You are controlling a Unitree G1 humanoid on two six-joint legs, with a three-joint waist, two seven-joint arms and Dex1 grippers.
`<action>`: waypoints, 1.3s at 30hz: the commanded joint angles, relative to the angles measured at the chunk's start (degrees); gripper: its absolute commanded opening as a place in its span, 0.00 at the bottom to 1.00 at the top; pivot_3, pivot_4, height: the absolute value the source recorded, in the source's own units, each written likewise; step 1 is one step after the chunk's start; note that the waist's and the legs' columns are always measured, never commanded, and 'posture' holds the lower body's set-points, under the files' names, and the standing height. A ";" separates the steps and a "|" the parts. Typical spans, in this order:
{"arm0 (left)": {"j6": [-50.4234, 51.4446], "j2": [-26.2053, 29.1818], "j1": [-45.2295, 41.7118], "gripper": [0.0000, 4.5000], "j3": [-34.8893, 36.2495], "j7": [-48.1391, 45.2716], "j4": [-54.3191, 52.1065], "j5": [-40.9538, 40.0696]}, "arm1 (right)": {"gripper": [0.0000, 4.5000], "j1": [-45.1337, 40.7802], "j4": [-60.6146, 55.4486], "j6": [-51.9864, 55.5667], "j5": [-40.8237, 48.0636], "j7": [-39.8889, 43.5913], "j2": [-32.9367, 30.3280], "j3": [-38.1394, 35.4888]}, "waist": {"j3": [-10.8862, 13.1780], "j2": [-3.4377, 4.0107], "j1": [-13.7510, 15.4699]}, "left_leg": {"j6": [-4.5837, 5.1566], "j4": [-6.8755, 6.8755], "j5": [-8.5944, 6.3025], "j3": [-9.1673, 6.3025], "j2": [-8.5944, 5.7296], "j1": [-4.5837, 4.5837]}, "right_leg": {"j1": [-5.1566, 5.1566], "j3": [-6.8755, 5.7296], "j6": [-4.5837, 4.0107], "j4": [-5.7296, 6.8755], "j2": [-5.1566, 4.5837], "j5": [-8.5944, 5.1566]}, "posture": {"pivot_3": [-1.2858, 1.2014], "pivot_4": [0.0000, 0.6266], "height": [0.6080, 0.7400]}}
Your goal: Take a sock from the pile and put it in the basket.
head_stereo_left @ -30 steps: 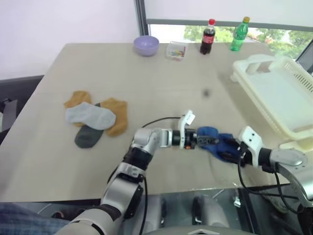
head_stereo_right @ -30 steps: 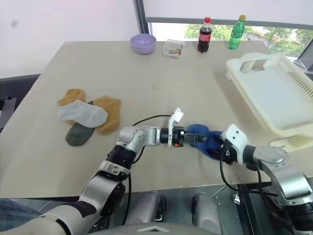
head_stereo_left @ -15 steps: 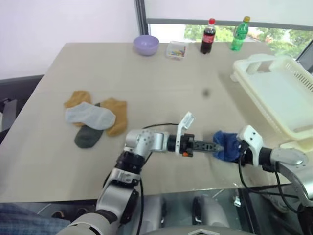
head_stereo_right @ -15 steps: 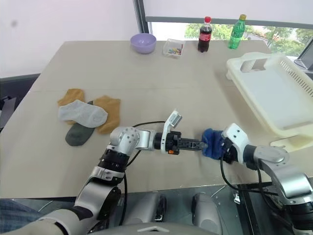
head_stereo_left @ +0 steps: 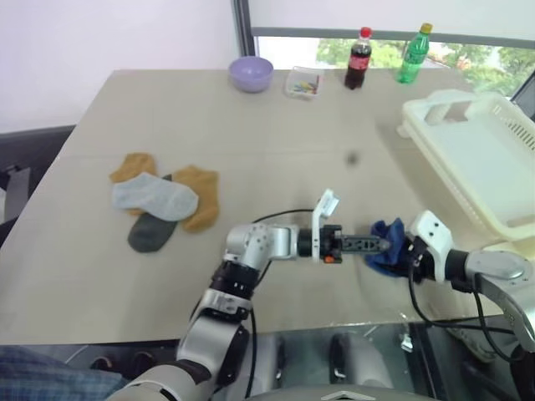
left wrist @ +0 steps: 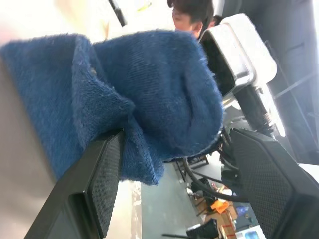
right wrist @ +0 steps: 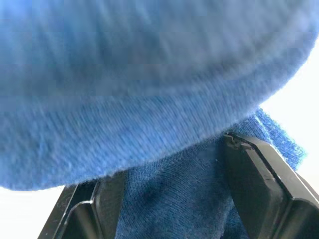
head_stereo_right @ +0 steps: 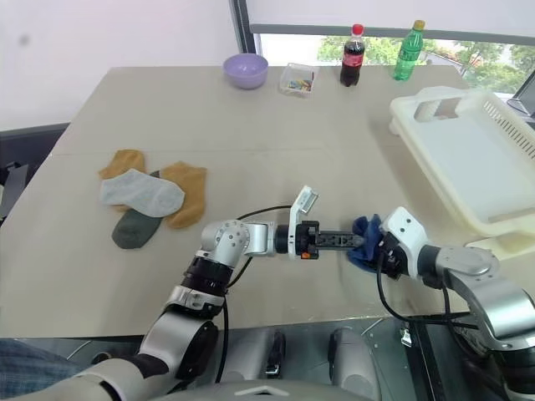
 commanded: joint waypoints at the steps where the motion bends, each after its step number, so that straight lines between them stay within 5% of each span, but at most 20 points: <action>1: -1.68 -0.98 -0.48 0.81 -0.68 -3.43 -1.84 -1.75 | 0.69 0.73 -3.23 0.61 1.02 -0.37 -0.84 -2.29 | 0.00 0.00 -0.02 | 0.00 0.00 0.00 0.00 0.00 -0.02 | -0.02 0.00 0.00 0.00 0.00 0.00 | 0.52 0.24 0.97; 23: -5.15 -3.32 -1.79 0.81 -2.85 -6.27 3.13 0.10 | 0.69 10.80 -16.77 11.47 13.91 -1.89 -3.64 -23.35 | 0.06 0.09 1.05 | 0.03 0.13 -0.01 -0.04 -0.02 -0.17 | -0.07 -0.10 0.00 0.00 0.02 0.00 | 0.52 0.24 0.97; 39: -8.49 -5.03 -3.59 0.81 -2.84 -7.69 6.80 1.84 | 0.69 15.28 -17.96 11.12 20.83 -2.59 -1.28 -23.32 | 0.05 0.10 1.20 | 0.04 0.17 -0.01 -0.07 -0.02 -0.19 | -0.07 -0.14 0.00 0.02 0.02 0.00 | 0.52 0.24 0.97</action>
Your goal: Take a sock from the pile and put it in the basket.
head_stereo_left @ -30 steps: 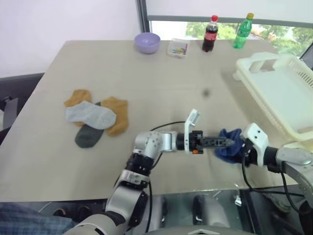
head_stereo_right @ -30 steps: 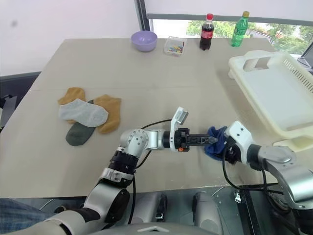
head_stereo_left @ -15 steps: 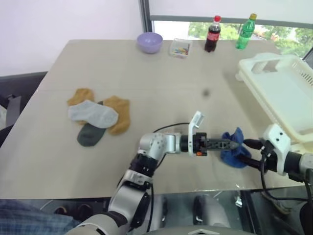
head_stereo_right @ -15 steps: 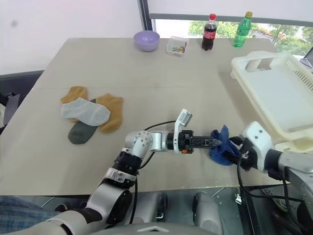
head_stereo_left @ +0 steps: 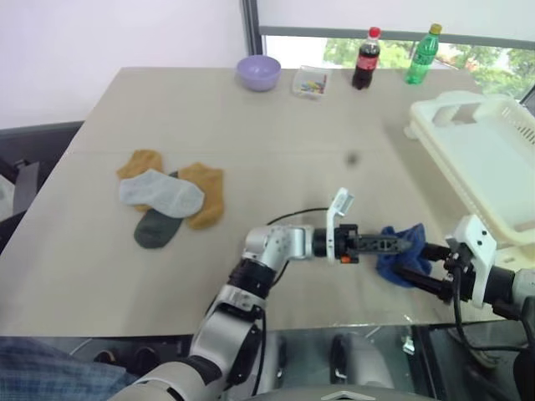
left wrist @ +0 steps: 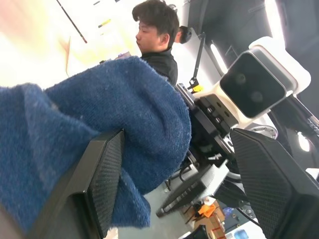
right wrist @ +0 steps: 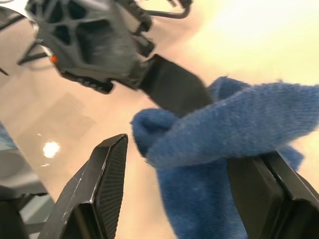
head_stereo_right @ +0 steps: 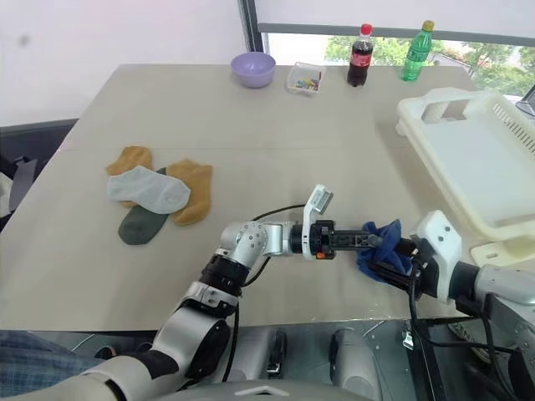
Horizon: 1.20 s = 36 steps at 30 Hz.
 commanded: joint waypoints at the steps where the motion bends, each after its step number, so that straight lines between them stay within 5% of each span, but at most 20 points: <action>1: -1.07 -1.28 -1.17 0.81 -0.14 -1.00 0.22 0.07 | 0.69 2.22 -0.52 -0.81 1.71 0.20 -0.11 -4.55 | 0.00 0.00 -0.03 | 0.00 0.00 0.00 0.01 0.00 0.00 | 0.00 0.00 0.00 0.00 0.00 0.00 | 0.52 0.24 0.97; 12: -1.56 -1.86 -1.36 0.81 -1.10 -1.23 1.79 1.60 | 0.69 1.72 0.76 -1.08 10.52 0.61 -0.99 -17.67 | 0.00 0.01 -0.06 | 0.01 0.03 0.00 0.02 0.02 0.03 | 0.01 0.01 0.00 0.04 0.03 0.00 | 0.52 0.24 0.97; 23: -2.83 -2.89 -1.72 0.81 0.67 -1.19 3.70 2.88 | 0.69 3.27 4.88 -4.32 2.76 -2.41 1.16 -2.91 | -0.01 0.01 0.09 | 0.02 0.04 -0.01 0.05 -0.01 0.02 | 0.01 0.04 0.00 0.04 0.01 0.01 | 0.52 0.24 0.97; 36: -3.43 -3.63 -1.52 0.81 3.18 -1.07 3.74 2.55 | 0.69 1.11 4.27 -3.56 4.68 -5.91 4.39 1.76 | -0.04 0.08 -0.11 | 0.02 0.04 -0.01 0.09 0.00 0.07 | 0.01 0.09 0.00 0.08 0.03 0.01 | 0.52 0.24 0.97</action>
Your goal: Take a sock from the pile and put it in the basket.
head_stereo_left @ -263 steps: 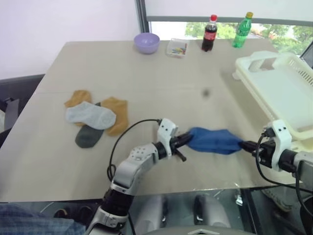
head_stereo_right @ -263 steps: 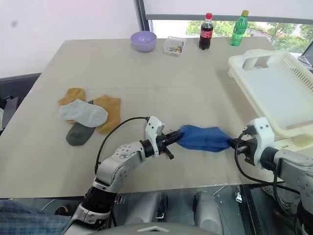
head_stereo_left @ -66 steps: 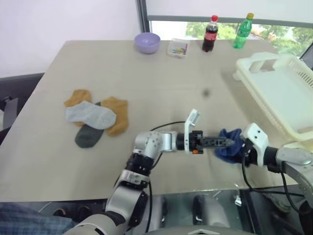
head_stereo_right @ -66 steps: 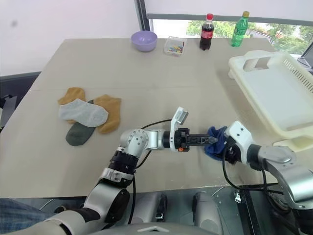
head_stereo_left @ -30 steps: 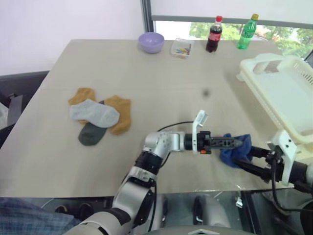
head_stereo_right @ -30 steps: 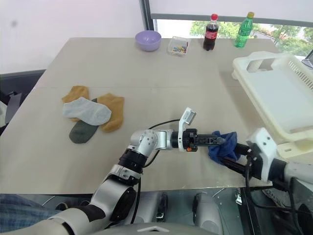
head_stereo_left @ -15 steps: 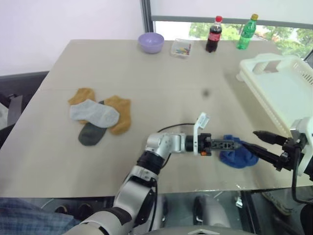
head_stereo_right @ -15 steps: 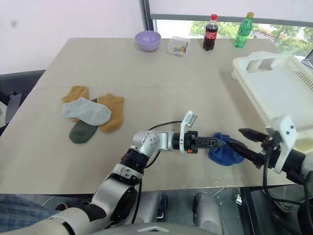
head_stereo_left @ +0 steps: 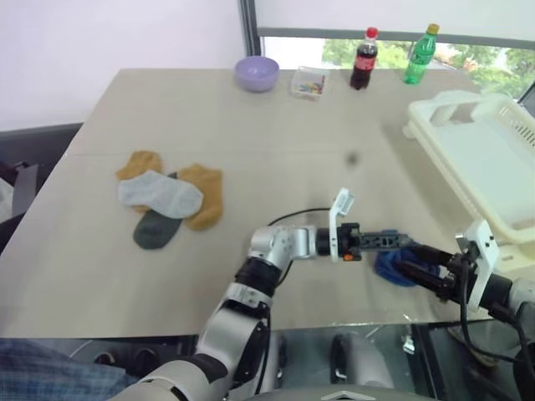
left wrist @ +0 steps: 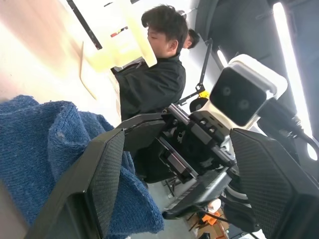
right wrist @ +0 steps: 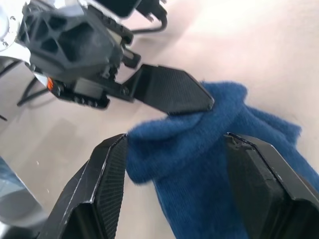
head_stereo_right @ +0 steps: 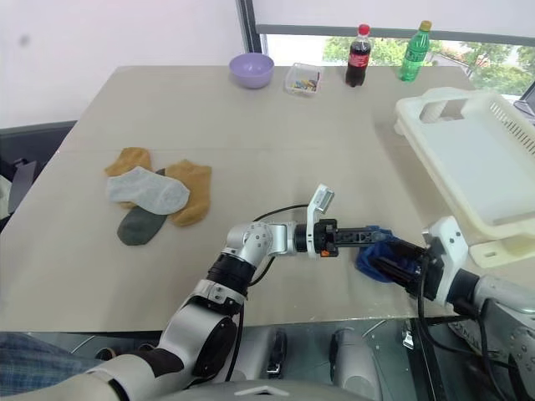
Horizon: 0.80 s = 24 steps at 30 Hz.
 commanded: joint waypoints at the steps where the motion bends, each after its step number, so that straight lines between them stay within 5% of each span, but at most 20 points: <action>1: -1.39 -1.51 -0.55 0.81 1.11 -0.42 -1.39 -1.23 | 0.69 -0.05 -1.55 -0.29 -1.88 -1.44 -0.57 2.47 | 0.00 0.00 0.03 | 0.00 0.00 0.00 0.00 -0.01 -0.01 | 0.00 0.00 0.00 0.00 -0.01 0.00 | 0.52 0.24 0.97; 8: -2.43 -1.62 -1.64 0.81 4.74 -0.79 -2.69 -3.75 | 0.69 -1.03 1.03 -1.59 -8.64 -5.08 -0.09 7.07 | -0.01 0.01 0.00 | 0.00 0.02 0.00 0.01 0.00 0.01 | 0.00 0.00 0.00 0.01 0.00 0.00 | 0.52 0.24 0.97; 15: -2.74 4.41 -2.87 0.81 7.67 1.14 -0.01 -2.23 | 0.69 -0.40 0.51 -2.09 -7.69 -4.91 0.96 5.62 | -0.01 0.01 -0.08 | 0.00 0.02 0.00 0.02 -0.01 0.02 | 0.01 0.00 0.00 0.02 0.01 0.01 | 0.52 0.24 0.97; 24: -0.03 6.87 0.50 0.81 -1.01 -2.14 -2.00 1.12 | 0.69 -1.91 -1.10 -1.13 -2.12 -5.18 1.95 0.70 | -0.01 0.01 0.03 | 0.00 0.02 0.00 0.05 -0.07 0.04 | 0.03 0.05 0.01 0.04 0.00 0.01 | 0.52 0.24 0.97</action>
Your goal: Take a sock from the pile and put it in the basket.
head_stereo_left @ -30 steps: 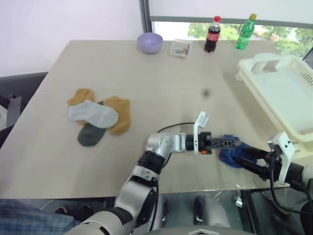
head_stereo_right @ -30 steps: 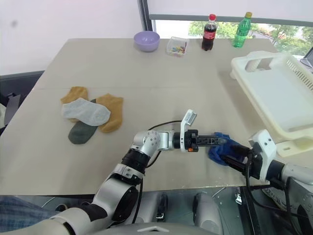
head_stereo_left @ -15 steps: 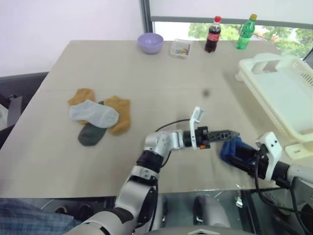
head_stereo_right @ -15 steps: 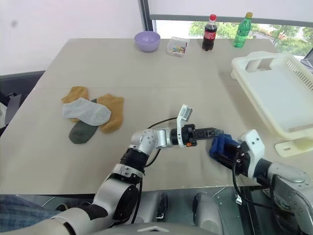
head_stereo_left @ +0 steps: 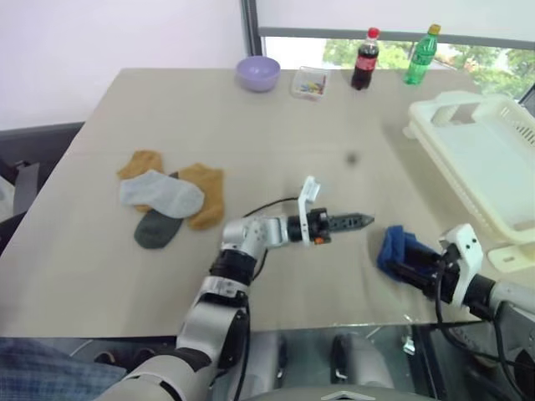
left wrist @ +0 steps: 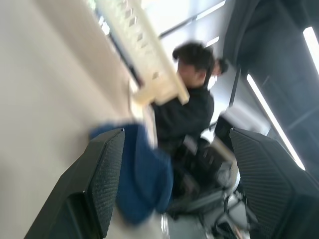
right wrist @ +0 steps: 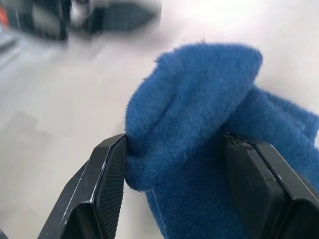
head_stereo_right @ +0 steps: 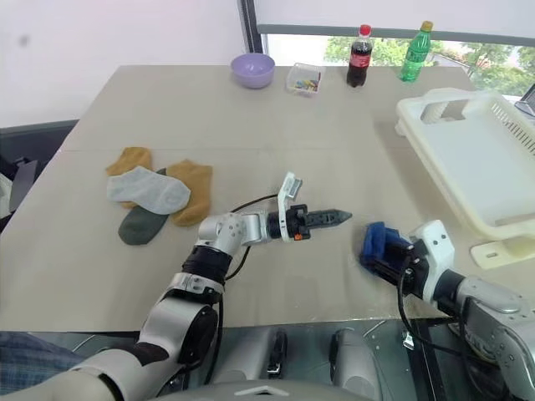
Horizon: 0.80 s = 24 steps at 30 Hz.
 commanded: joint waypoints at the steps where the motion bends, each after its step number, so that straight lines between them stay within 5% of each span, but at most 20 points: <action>1: 0.38 -1.50 0.78 0.81 -3.63 -2.11 -2.74 0.34 | 0.69 -1.01 -2.80 0.50 3.55 -0.35 -0.32 -4.15 | 0.00 0.00 0.00 | 0.00 0.00 0.00 0.00 0.00 0.00 | 0.00 0.00 0.00 0.00 0.00 0.00 | 0.52 0.24 0.97; 24: 0.23 -5.36 -0.36 0.81 -3.58 -4.48 -2.67 -1.50 | 0.69 4.67 -4.68 1.92 9.15 -0.37 -5.28 -16.79 | 0.00 0.00 0.09 | 0.01 0.00 -0.01 0.01 0.04 0.01 | 0.00 0.01 -0.01 0.02 0.00 0.00 | 0.52 0.24 0.97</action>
